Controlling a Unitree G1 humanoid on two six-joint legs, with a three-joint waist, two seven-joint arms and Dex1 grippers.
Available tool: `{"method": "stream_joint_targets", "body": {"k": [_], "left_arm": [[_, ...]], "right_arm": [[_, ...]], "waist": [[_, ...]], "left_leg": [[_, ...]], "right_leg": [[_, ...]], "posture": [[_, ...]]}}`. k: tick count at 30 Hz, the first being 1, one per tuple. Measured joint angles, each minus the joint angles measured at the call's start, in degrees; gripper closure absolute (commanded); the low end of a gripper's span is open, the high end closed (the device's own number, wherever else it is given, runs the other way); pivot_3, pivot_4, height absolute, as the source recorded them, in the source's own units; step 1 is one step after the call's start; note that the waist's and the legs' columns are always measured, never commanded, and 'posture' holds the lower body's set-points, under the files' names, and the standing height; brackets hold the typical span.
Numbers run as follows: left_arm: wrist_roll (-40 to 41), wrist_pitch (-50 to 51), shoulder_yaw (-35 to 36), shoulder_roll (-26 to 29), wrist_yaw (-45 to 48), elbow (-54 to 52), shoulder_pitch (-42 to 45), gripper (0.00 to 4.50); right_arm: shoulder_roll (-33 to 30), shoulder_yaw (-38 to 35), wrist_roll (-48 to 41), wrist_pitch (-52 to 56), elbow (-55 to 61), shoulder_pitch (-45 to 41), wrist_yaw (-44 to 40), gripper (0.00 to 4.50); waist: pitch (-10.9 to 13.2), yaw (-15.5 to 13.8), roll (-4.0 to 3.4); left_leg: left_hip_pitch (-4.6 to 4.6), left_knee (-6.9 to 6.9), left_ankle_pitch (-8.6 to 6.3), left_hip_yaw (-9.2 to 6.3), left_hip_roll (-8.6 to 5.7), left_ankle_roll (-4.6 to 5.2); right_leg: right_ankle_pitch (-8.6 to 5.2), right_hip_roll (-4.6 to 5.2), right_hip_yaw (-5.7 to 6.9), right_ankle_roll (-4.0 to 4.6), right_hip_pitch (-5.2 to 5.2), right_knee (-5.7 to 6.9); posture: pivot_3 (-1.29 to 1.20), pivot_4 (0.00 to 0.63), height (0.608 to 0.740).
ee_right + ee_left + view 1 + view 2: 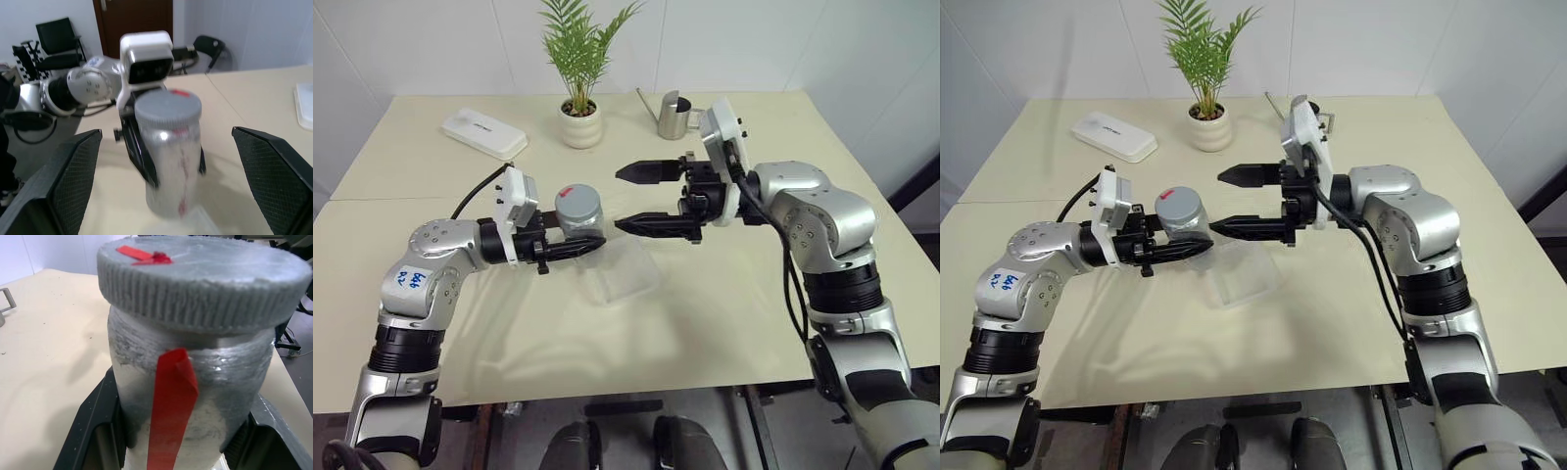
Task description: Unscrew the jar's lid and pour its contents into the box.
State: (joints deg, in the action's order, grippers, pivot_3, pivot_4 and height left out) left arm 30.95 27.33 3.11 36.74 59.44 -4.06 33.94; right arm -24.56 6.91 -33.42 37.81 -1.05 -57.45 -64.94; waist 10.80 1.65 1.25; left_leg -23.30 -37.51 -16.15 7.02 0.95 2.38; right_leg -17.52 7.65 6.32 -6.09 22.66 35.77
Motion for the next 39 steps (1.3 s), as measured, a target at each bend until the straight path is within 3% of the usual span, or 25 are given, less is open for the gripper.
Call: {"method": "stream_joint_targets", "body": {"k": [8,19,22,26,32,39], "left_arm": [[0.0,0.03,-0.03,-0.04,0.11,0.01,0.01,2.53],[0.0,0.12,-0.03,-0.09,0.11,0.01,0.01,2.53],[0.0,0.12,-0.04,-0.14,0.11,0.02,0.01,2.53],[-0.01,0.11,0.04,-0.16,-0.01,0.13,0.15,2.53],[0.35,-0.03,0.25,-0.16,0.37,-0.26,0.27,2.53],[0.34,-0.32,0.24,0.01,0.67,-0.37,-0.13,2.53]], "right_arm": [[6.16,4.31,3.31,1.14,-0.14,-3.13,5.91,0.03],[7.13,5.42,5.54,2.57,-1.32,-3.8,7.02,0.03],[7.18,5.45,5.71,2.64,-1.33,-3.8,7.02,0.65],[7.45,5.47,5.55,2.73,-1.35,-3.78,6.79,1.91],[8.39,3.5,2.34,5.76,-0.8,-3.48,7.15,1.95],[10.73,-6.69,-10.82,11.69,5.16,-2.92,9.39,1.95]], "waist": [[0.0,-0.05,0.0],[0.0,-0.01,0.0],[0.0,0.02,0.0],[0.0,0.04,0.0],[0.0,0.01,0.0],[0.01,-0.02,-0.02]], "left_leg": [[-0.01,0.06,0.0,-0.05,-0.03,0.0],[-0.02,0.08,-0.01,-0.06,-0.07,0.02],[-0.02,0.07,-0.01,-0.05,-0.07,0.02],[-0.01,0.08,-0.01,-0.05,-0.06,0.02],[-0.01,0.1,-0.01,-0.06,-0.07,0.02],[-0.01,0.12,-0.01,-0.09,-0.08,0.02]], "right_leg": [[0.0,-0.02,0.0,0.0,0.02,0.02],[0.0,-0.07,0.02,0.0,0.02,0.02],[0.0,-0.07,0.01,0.0,0.02,0.02],[0.0,-0.07,0.01,0.0,0.02,0.02],[0.0,-0.07,0.01,0.0,0.02,0.02],[0.0,-0.06,0.02,0.0,0.02,0.02]], "posture": [[0.0,0.15,0.74],[0.0,0.15,0.74],[0.0,0.15,0.74],[0.0,0.15,0.74],[0.0,0.15,0.74],[0.0,0.15,0.74]]}}
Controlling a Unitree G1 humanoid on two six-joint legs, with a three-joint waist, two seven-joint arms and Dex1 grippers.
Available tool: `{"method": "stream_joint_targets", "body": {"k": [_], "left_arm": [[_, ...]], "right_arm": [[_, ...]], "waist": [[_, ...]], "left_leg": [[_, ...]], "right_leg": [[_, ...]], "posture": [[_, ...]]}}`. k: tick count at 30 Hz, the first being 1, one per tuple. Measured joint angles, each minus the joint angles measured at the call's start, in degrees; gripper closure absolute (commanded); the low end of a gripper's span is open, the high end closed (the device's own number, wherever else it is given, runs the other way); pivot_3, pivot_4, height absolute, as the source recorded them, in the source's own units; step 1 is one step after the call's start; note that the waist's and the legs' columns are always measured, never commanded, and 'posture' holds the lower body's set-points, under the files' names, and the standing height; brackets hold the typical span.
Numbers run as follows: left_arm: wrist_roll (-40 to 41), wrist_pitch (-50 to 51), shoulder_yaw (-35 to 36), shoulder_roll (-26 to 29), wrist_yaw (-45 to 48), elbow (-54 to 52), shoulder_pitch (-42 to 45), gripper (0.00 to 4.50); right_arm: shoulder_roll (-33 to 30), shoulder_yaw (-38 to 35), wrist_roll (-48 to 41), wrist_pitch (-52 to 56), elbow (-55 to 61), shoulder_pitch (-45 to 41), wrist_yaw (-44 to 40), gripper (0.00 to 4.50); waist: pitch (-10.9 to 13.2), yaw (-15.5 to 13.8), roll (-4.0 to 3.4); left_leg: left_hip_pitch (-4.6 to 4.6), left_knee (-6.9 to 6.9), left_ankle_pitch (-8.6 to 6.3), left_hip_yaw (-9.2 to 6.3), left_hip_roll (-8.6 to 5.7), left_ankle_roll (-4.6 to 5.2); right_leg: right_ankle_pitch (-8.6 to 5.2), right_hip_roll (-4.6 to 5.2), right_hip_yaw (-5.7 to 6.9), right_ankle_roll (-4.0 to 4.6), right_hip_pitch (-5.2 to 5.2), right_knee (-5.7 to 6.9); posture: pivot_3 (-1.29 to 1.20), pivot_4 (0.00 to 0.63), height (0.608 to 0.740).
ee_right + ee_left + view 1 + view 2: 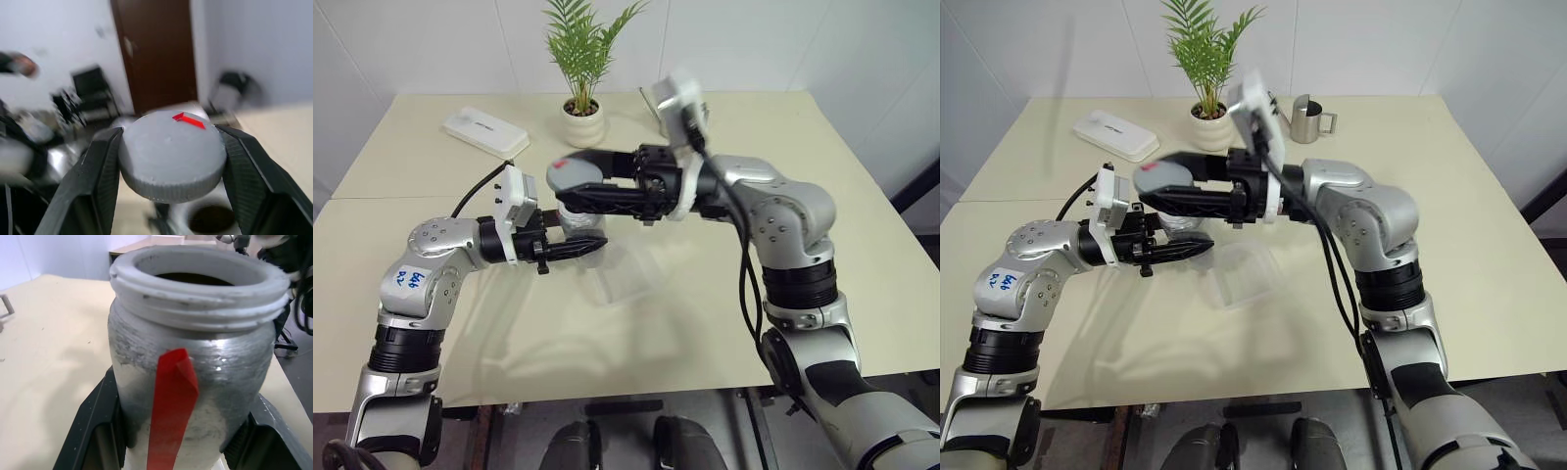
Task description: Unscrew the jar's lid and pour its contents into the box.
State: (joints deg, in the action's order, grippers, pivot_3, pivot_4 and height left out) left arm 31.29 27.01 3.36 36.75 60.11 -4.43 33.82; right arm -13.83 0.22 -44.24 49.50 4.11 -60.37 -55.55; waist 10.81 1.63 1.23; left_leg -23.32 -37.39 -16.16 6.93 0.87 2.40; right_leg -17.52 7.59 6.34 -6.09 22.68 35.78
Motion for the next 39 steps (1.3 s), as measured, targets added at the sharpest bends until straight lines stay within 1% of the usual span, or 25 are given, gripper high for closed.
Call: {"method": "stream_joint_targets", "body": {"k": [1,3,6,8,11,13,15,17,19,21,22,24,25,26,28,31,33,35,39], "left_arm": [[0.0,0.01,0.0,0.05,0.0,0.0,-0.3,2.53],[0.0,0.13,0.02,0.12,-0.01,0.0,-0.77,2.53],[0.01,0.31,0.57,0.74,-0.13,0.02,-1.65,2.53],[0.06,0.42,0.82,0.79,-0.42,-0.11,-1.78,2.53],[0.15,0.56,2.35,1.46,-0.56,0.0,-2.96,2.53],[0.26,0.64,2.67,1.58,-0.53,0.02,-2.95,2.53],[0.3,0.67,2.76,1.59,-0.47,0.07,-2.91,2.53],[0.25,0.73,2.7,1.59,-0.53,0.88,-2.46,2.53],[0.27,1.53,2.57,1.3,-1.12,1.89,-0.91,2.53],[0.41,2.62,2.95,0.81,-2.4,3.14,0.79,2.53],[0.41,2.89,2.95,0.81,-2.45,3.29,1.14,2.53],[0.39,2.98,2.87,0.82,-2.15,3.47,1.34,2.53],[0.38,3.0,2.77,0.83,-1.88,3.66,1.39,2.53],[0.38,3.03,2.55,0.82,-1.72,4.01,1.51,2.53],[0.34,3.05,2.21,0.78,-1.59,4.63,1.72,2.53],[0.34,2.76,2.2,0.27,-1.02,5.21,2.39,2.53],[0.07,1.99,2.11,0.2,-0.5,5.72,3.43,2.53],[-0.89,0.14,1.73,0.2,0.18,7.25,4.85,2.53],[-3.15,-4.21,0.76,-0.15,1.5,10.69,7.11,2.53]], "right_arm": [[-0.11,-0.73,-0.47,0.42,0.24,0.15,0.62,1.95],[-2.55,-1.04,0.2,-0.48,1.34,2.4,2.0,1.95],[-6.98,-1.54,4.94,-4.92,0.88,8.68,3.88,1.95],[-10.87,-2.59,10.04,-11.28,-0.99,14.24,5.31,1.95],[-16.57,-6.07,16.39,-20.87,-7.74,23.36,5.54,1.95],[-17.73,-9.02,18.52,-27.52,-13.99,28.08,4.86,1.95],[-18.61,-10.24,20.85,-33.37,-20.46,31.3,4.74,1.95],[-18.48,-10.58,22.79,-37.6,-25.51,32.83,5.17,1.95],[-18.08,-10.62,23.53,-40.27,-27.52,33.37,5.34,1.95],[-17.43,-10.55,23.63,-42.24,-28.46,33.49,5.07,1.21],[-17.25,-10.49,23.68,-42.92,-29.01,33.54,5.02,0.97],[-17.2,-10.5,23.68,-43.09,-29.54,34.01,4.94,0.24],[-17.2,-10.49,23.61,-43.01,-29.52,34.22,4.82,0.03],[-17.21,-10.5,23.59,-42.97,-29.35,34.4,4.72,0.03],[-17.4,-10.51,23.3,-42.29,-27.44,34.87,4.48,0.03],[-20.01,-10.32,21.84,-38.5,-19.13,36.4,2.9,0.03],[-23.58,-9.99,19.31,-32.81,-9.38,36.76,1.51,0.03],[-26.39,-9.42,14.35,-25.14,0.68,36.47,0.44,0.03],[-28.85,-6.86,8.76,-16.7,12.74,36.63,-1.06,0.03]], "waist": [[0.0,0.0,0.0],[-0.01,-0.09,0.03],[-0.02,-0.26,0.03],[-0.02,-0.44,0.04],[-0.02,-0.66,0.04],[-0.02,-0.72,0.04],[-0.01,-0.61,0.02],[0.01,0.05,-0.01],[0.02,0.4,-0.03],[0.02,0.35,-0.02],[0.02,0.29,-0.02],[0.02,0.04,-0.03],[0.02,-0.01,-0.03],[0.02,-0.04,-0.03],[0.02,-0.12,-0.03],[0.04,-0.31,-0.06],[0.04,-0.33,-0.06],[0.04,-0.39,-0.06],[0.03,-0.4,-0.05]], "left_leg": [[0.0,-0.01,0.0,0.01,0.0,0.0],[0.0,-0.02,0.0,-0.01,0.0,0.0],[-0.01,-0.01,0.0,0.01,-0.07,0.02],[0.0,0.01,-0.01,0.0,-0.08,0.04],[0.0,0.1,-0.02,0.08,-0.09,0.05],[0.03,0.13,-0.01,0.1,-0.05,0.05],[0.04,0.12,0.0,0.19,-0.04,0.06],[0.08,0.08,0.08,0.32,-0.04,0.09],[0.19,0.05,0.16,0.35,-0.02,0.08],[0.29,0.05,0.26,0.31,0.01,0.01],[0.29,0.05,0.28,0.26,0.02,-0.03],[0.28,0.06,0.31,0.16,0.03,-0.08],[0.27,0.07,0.32,0.14,0.03,-0.09],[0.26,0.07,0.32,0.14,0.03,-0.09],[0.22,0.07,0.32,0.12,0.02,-0.08],[0.13,0.08,0.31,0.06,0.01,-0.07],[0.11,0.08,0.29,0.04,0.02,-0.06],[0.12,0.08,0.28,-0.01,0.06,-0.08],[0.12,0.05,0.27,-0.01,0.08,-0.08]], "right_leg": [[0.0,0.0,-0.01,0.0,0.0,0.0],[0.0,0.03,0.0,0.0,-0.01,0.0],[0.0,0.06,-0.02,0.0,-0.03,-0.05],[0.0,0.04,0.01,-0.01,-0.07,-0.12],[0.0,0.0,0.0,-0.02,-0.05,-0.19],[0.0,-0.08,0.08,-0.02,-0.05,-0.2],[-0.01,-0.09,0.19,-0.03,-0.05,-0.21],[-0.01,-0.08,0.23,-0.05,-0.05,-0.19],[0.01,-0.07,0.17,-0.06,-0.07,-0.06],[0.02,-0.02,0.04,-0.04,-0.1,0.06],[0.04,0.01,-0.07,-0.01,-0.11,0.08],[0.04,0.04,-0.22,0.01,-0.11,0.1],[0.04,0.05,-0.23,0.02,-0.11,0.09],[0.04,0.06,-0.22,0.02,-0.11,0.09],[0.04,0.07,-0.21,0.02,-0.11,0.05],[0.04,0.09,-0.17,0.01,-0.1,-0.05],[0.04,0.09,-0.15,0.01,-0.1,-0.11],[0.04,0.08,-0.11,0.01,-0.14,-0.14],[0.04,0.08,-0.09,0.02,-0.14,-0.14]], "posture": [[0.0,0.15,0.74],[0.0,0.15,0.74],[0.0,0.15,0.74],[0.0,0.15,0.74],[0.0,0.15,0.74],[0.0,0.15,0.74],[0.0,0.15,0.74],[0.0,0.15,0.74],[0.0,0.15,0.74],[0.0,0.15,0.74],[0.0,0.15,0.74],[0.0,0.15,0.74],[0.0,0.15,0.74],[0.0,0.15,0.74],[0.0,0.15,0.74],[0.0,0.15,0.74],[0.0,0.15,0.74],[0.0,0.15,0.74],[0.0,0.15,0.74]]}}
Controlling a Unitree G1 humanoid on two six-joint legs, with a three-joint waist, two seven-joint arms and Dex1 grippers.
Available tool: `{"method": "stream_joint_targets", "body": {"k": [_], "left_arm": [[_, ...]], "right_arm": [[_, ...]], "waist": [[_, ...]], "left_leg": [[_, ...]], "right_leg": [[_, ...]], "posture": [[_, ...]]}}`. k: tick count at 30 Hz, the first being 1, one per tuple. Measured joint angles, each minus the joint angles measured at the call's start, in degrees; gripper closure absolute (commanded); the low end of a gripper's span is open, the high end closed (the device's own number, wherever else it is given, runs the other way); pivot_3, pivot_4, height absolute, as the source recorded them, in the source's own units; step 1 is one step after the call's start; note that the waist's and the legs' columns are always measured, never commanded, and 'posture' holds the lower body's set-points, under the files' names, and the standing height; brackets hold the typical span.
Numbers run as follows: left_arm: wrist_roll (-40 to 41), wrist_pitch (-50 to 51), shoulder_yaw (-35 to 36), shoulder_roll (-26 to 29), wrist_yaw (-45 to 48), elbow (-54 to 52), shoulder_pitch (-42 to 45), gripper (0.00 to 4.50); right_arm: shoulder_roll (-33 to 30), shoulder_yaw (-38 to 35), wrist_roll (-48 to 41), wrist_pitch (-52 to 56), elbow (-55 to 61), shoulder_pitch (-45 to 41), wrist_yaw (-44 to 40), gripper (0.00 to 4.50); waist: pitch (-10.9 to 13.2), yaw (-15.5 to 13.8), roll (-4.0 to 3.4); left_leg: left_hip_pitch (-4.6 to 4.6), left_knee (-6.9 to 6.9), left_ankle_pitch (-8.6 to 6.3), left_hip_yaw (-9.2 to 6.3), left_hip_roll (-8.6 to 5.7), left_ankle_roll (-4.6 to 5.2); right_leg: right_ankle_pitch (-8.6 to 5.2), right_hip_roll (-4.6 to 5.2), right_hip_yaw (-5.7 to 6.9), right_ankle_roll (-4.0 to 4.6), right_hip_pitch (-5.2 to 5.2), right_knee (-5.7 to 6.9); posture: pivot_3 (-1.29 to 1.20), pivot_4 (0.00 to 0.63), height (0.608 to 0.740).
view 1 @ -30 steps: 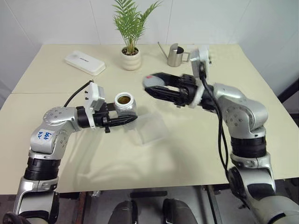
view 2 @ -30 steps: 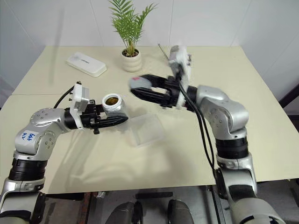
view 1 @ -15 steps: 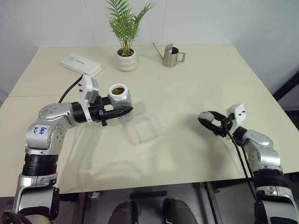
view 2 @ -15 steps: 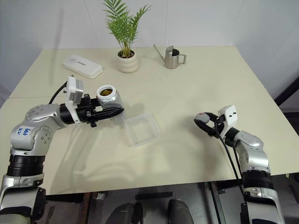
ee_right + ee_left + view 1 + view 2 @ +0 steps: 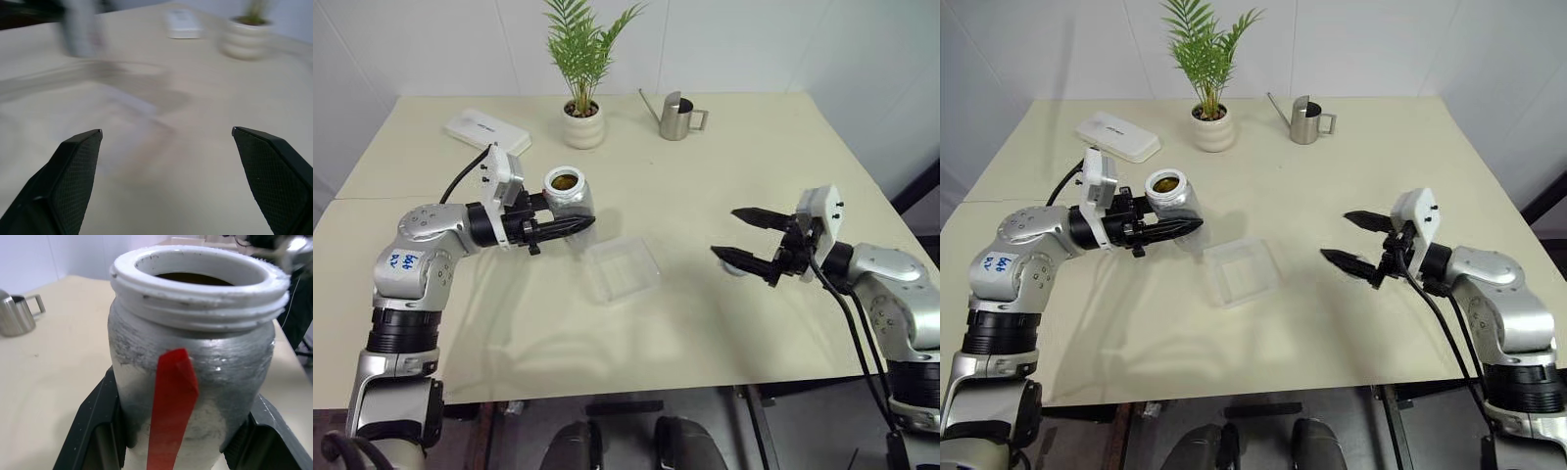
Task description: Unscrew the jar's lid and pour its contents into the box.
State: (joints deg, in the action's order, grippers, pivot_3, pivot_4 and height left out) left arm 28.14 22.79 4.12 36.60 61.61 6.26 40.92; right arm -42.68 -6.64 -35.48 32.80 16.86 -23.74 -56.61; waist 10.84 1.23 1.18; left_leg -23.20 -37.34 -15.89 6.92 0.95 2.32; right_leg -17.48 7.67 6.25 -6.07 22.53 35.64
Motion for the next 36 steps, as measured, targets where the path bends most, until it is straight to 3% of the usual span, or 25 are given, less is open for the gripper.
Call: {"method": "stream_joint_targets", "body": {"k": [8,11,14,16,21,24,29,36], "left_arm": [[-13.07,-11.03,-6.84,1.01,-0.5,5.73,3.92,2.53],[-19.55,-17.53,-8.47,0.05,-5.73,5.94,4.37,2.53],[-31.31,-30.69,-10.99,0.09,-15.66,6.95,5.1,2.53],[-42.45,-38.51,-13.13,-0.1,-27.36,8.17,5.37,2.53],[-73.93,-50.36,-22.37,1.88,-58.48,8.11,7.43,2.53],[-88.36,-51.25,-27.22,2.71,-74.01,8.06,8.39,2.53],[-103.54,-49.0,-32.4,2.97,-90.65,7.93,10.11,2.53],[-113.29,-44.78,-37.06,3.56,-99.57,8.47,10.07,2.53]], "right_arm": [[-1.49,3.02,-1.39,4.22,7.66,2.77,0.6,0.03],[-1.48,2.9,-0.14,3.41,7.5,4.54,1.51,0.03],[-1.37,2.7,0.26,3.21,7.3,5.06,2.59,0.03],[-1.11,2.32,0.36,2.98,7.14,5.21,3.02,0.03],[0.73,2.49,0.93,2.29,5.81,5.12,4.21,0.03],[1.51,2.52,1.12,2.27,5.2,4.79,4.86,0.03],[2.86,3.59,1.31,2.27,5.16,4.62,5.36,0.03],[3.98,3.95,1.4,2.26,5.16,4.62,6.41,0.03]], "waist": [[0.0,-1.45,0.01],[0.0,-2.05,0.01],[0.0,-2.52,0.01],[0.0,-2.61,0.02],[0.0,-2.71,0.03],[0.0,-2.72,0.03],[0.0,-2.67,0.02],[0.0,-2.67,0.02]], "left_leg": [[-0.09,-0.04,-0.08,0.07,-0.1,0.15],[-0.12,-0.07,-0.11,0.07,-0.11,0.19],[-0.11,-0.09,-0.12,0.12,-0.13,0.21],[-0.11,-0.1,-0.13,0.12,-0.13,0.23],[-0.11,-0.07,-0.19,0.18,-0.14,0.33],[-0.13,-0.06,-0.2,0.19,-0.14,0.36],[-0.13,-0.06,-0.2,0.21,-0.12,0.36],[-0.13,-0.15,-0.19,0.22,-0.1,0.37]], "right_leg": [[0.01,-0.02,0.07,-0.02,0.03,-0.07],[0.01,-0.02,0.08,-0.03,0.02,-0.1],[0.04,-0.01,0.14,-0.07,0.03,-0.11],[0.05,0.0,0.19,-0.09,0.02,-0.09],[0.07,0.0,0.22,-0.14,0.03,-0.11],[0.07,0.0,0.23,-0.14,0.06,-0.11],[0.07,0.0,0.31,-0.14,0.08,-0.09],[0.07,0.08,0.38,-0.14,0.08,0.01]], "posture": [[0.0,0.15,0.74],[0.0,0.15,0.74],[0.0,0.15,0.74],[0.0,0.15,0.74],[0.0,0.15,0.74],[0.0,0.15,0.74],[0.0,0.15,0.74],[0.0,0.15,0.74]]}}
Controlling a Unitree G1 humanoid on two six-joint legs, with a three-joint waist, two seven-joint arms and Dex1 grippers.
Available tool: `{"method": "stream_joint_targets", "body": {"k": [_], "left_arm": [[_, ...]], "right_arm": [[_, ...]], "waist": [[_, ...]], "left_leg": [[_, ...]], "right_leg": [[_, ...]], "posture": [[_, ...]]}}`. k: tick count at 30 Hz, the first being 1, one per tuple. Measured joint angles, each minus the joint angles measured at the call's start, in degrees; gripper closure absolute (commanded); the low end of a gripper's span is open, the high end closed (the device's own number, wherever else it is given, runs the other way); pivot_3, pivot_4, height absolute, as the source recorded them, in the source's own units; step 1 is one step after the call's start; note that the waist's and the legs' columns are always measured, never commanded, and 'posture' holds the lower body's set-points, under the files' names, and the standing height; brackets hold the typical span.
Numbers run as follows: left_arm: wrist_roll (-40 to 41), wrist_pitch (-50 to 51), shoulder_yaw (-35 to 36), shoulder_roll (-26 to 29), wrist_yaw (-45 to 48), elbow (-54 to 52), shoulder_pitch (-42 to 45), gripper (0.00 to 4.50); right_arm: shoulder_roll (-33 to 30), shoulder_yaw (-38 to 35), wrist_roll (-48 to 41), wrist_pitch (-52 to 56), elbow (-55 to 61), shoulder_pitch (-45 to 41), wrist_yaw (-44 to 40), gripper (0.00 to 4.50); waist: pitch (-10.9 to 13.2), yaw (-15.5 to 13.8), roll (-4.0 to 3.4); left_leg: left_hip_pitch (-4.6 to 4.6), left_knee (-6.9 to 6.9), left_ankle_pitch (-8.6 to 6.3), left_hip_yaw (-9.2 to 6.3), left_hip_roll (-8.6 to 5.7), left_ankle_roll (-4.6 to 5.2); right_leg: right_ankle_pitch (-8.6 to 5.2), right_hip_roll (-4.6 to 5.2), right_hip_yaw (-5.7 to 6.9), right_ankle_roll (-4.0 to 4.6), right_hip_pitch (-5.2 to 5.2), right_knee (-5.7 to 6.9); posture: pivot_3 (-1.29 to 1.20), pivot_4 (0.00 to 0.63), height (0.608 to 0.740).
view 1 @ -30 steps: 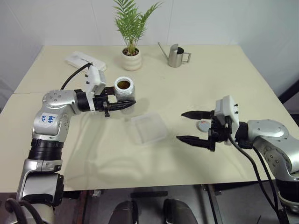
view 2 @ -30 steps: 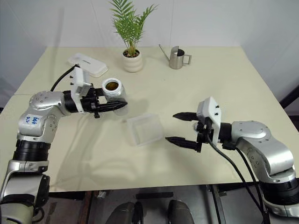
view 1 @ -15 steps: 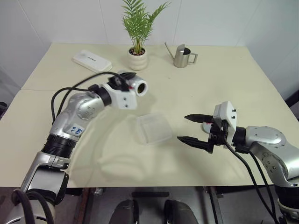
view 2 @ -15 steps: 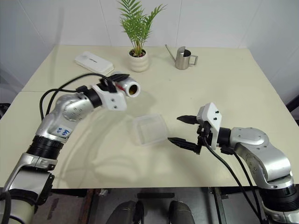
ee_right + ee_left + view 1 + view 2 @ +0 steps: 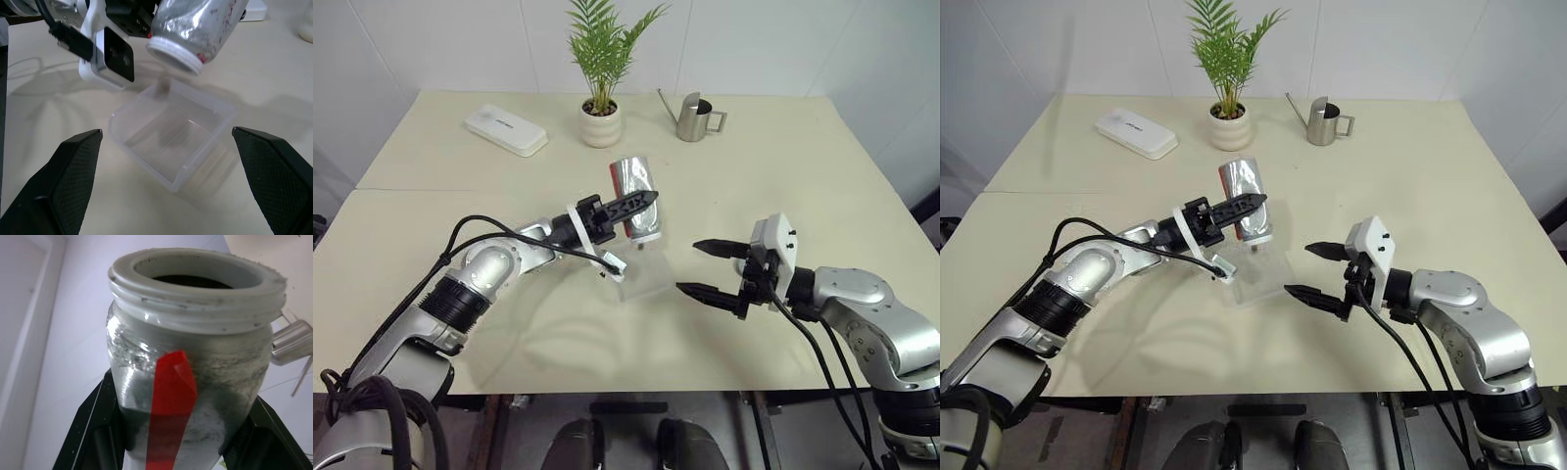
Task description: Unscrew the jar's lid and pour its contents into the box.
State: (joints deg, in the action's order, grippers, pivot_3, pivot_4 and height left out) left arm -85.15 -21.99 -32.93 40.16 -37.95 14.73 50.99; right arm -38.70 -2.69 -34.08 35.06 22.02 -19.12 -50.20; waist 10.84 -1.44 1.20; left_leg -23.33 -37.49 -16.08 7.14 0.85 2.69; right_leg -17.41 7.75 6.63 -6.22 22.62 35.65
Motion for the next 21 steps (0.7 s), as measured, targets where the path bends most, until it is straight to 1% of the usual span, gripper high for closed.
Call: {"method": "stream_joint_targets", "body": {"k": [5,9,16,19,21], "left_arm": [[-2.84,3.47,-0.71,0.35,-3.09,0.1,-0.02,2.53],[-2.61,3.64,-0.9,0.32,-3.14,1.88,-0.02,2.53],[-0.84,3.28,-0.89,0.99,-1.93,1.83,-0.02,2.53],[6.49,0.42,0.98,1.04,2.43,2.12,-0.61,2.53],[14.96,-2.15,3.72,0.67,7.59,3.65,-1.54,2.53]], "right_arm": [[0.35,0.0,-0.01,-0.02,0.0,0.01,0.51,0.03],[0.59,-0.02,-0.1,-0.02,0.0,0.02,0.82,0.03],[0.59,-0.06,-0.23,-0.06,0.0,0.04,0.84,0.03],[0.59,-0.07,-0.27,-0.07,0.01,0.1,0.84,0.03],[0.59,-0.08,-0.32,-0.08,0.01,0.26,0.84,0.03]], "waist": [[0.0,0.0,0.0],[0.0,0.0,0.0],[0.0,0.03,0.0],[0.0,0.07,0.0],[0.0,0.09,0.0]], "left_leg": [[0.0,-0.04,0.0,0.0,0.0,0.0],[0.0,-0.08,0.0,-0.01,0.0,0.0],[0.0,-0.15,0.0,-0.01,0.0,0.0],[0.0,-0.18,0.0,-0.02,0.01,0.0],[0.0,-0.23,0.0,-0.04,0.01,0.0]], "right_leg": [[0.0,0.05,0.01,0.0,0.0,0.04],[0.0,0.09,0.02,0.0,0.0,0.08],[0.0,0.16,0.03,0.0,0.0,0.13],[0.0,0.24,0.02,0.0,0.0,0.16],[0.0,0.28,-0.01,0.0,-0.01,0.19]], "posture": [[0.0,0.15,0.74],[0.0,0.15,0.74],[0.0,0.15,0.74],[0.0,0.15,0.74],[0.0,0.15,0.74]]}}
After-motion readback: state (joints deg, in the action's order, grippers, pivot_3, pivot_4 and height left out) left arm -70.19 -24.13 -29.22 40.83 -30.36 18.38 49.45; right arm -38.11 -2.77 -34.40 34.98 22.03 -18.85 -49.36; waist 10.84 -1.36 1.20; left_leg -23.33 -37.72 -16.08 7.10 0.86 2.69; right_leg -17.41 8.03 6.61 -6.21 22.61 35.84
